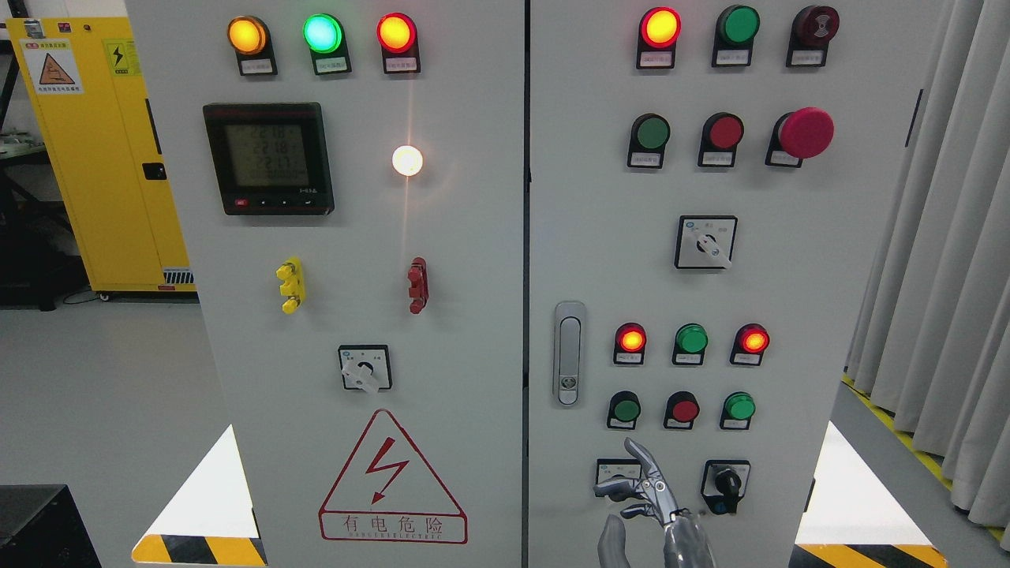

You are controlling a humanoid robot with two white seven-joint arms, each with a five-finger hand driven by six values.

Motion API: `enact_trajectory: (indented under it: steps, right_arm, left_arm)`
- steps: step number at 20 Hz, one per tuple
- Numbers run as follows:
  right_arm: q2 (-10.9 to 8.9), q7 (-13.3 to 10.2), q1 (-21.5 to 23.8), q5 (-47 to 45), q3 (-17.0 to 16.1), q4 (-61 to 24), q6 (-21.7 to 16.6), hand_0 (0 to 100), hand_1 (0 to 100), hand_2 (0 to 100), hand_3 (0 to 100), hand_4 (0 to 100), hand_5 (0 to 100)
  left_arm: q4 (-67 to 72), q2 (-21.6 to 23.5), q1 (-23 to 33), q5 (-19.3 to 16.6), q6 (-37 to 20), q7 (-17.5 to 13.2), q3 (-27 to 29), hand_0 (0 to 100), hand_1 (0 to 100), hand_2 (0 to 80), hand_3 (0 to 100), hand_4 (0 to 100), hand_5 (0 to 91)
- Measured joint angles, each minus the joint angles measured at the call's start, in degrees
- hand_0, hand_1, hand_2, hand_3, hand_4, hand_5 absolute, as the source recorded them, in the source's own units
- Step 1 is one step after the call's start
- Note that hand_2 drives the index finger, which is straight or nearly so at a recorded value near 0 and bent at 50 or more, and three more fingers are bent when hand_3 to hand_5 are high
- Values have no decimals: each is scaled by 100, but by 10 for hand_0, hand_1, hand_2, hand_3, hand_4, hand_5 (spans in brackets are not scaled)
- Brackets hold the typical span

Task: Press green start button

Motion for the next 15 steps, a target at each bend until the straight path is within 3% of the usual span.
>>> enact_trajectory:
  steps: [15]
  right_arm:
    - [7, -144, 216, -564, 201, -168, 10, 624, 697, 0, 0, 0, 0]
  left_arm:
    - [0, 0, 0, 0, 0, 1, 1, 120, 556, 0, 0, 0, 0]
